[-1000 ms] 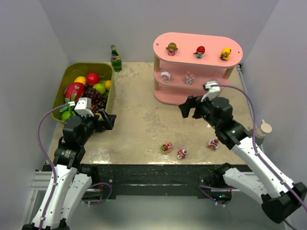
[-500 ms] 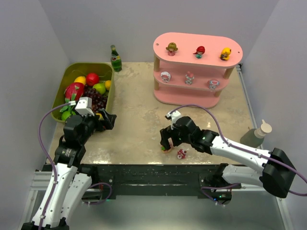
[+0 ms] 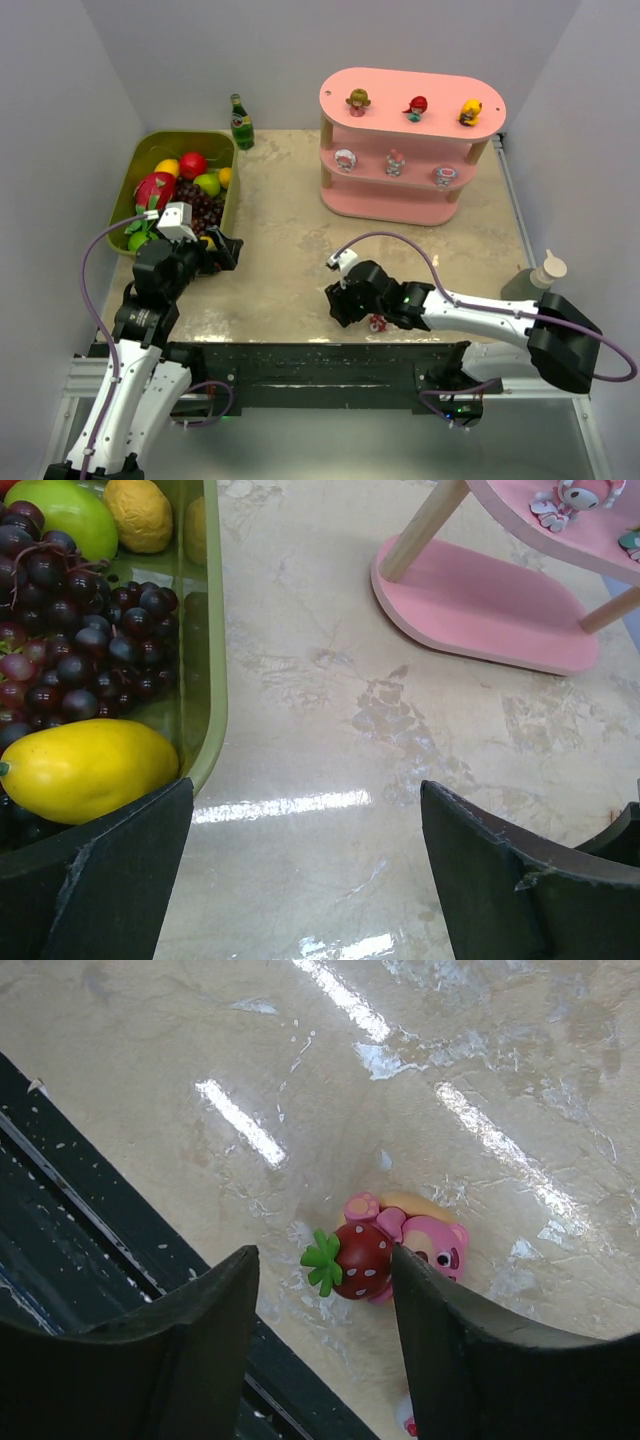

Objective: Place and organize the plastic toys onto the shelf

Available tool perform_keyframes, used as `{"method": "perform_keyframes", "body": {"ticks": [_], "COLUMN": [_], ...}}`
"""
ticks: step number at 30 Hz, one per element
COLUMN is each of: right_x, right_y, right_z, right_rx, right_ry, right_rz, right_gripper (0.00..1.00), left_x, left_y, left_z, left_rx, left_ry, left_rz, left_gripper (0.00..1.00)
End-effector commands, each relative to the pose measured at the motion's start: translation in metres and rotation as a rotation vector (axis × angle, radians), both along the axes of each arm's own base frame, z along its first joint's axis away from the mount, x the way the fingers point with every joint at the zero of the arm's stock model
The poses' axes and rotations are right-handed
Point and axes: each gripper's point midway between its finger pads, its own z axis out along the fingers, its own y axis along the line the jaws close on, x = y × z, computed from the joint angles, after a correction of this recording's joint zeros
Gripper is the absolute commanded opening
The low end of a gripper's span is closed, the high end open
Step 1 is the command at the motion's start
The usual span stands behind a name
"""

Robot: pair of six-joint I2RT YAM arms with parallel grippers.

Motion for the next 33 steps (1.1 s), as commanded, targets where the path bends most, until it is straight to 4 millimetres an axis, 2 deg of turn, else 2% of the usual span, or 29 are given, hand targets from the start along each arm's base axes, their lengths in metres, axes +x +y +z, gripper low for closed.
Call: {"method": "perform_keyframes", "body": {"ticks": [1, 7, 8, 12, 17, 21, 26, 30, 33], "right_x": [0.010, 0.015, 0.016, 0.026, 0.043, 0.062, 0.097, 0.128, 0.136], "right_y": [0.006, 0.004, 0.002, 0.001, 0.003, 0.011, 0.021, 0.030, 0.032], "right_z": [-0.003, -0.017, -0.019, -0.013, 0.005, 0.032, 0.053, 0.054, 0.058], "right_rx": [-0.020, -0.124, -0.142, -0.171, -0.160, -0.128, -0.131, -0.132, -0.139], "right_ry": [-0.046, -0.083, -0.087, -0.134, -0.191, -0.258, -0.317, -0.325, -0.338], "right_rz": [-0.039, -0.095, -0.104, -0.178, -0.265, -0.335, -0.407, -0.442, -0.445], "right_gripper": [0.52, 0.40, 0.36, 0.23, 0.12, 0.02, 0.00, 0.00, 0.00], "left_x": [0.001, 0.000, 0.000, 0.000, 0.000, -0.001, -0.002, -0.002, -0.002], "left_y": [0.001, 0.001, 0.001, 0.002, 0.001, 0.000, -0.001, 0.000, 0.000], "left_z": [-0.002, -0.001, -0.001, -0.001, 0.000, 0.001, 0.003, 0.003, 0.003], "left_rx": [-0.006, -0.007, -0.007, -0.006, -0.007, -0.010, -0.011, -0.011, -0.011], "left_ry": [0.005, 0.004, 0.004, 0.000, -0.004, -0.005, -0.013, -0.016, -0.015], "left_rz": [0.010, 0.009, 0.009, 0.010, 0.007, 0.000, -0.005, -0.004, -0.004], "left_gripper": [1.00, 1.00, 1.00, 1.00, 1.00, 0.99, 1.00, 1.00, 1.00]}}
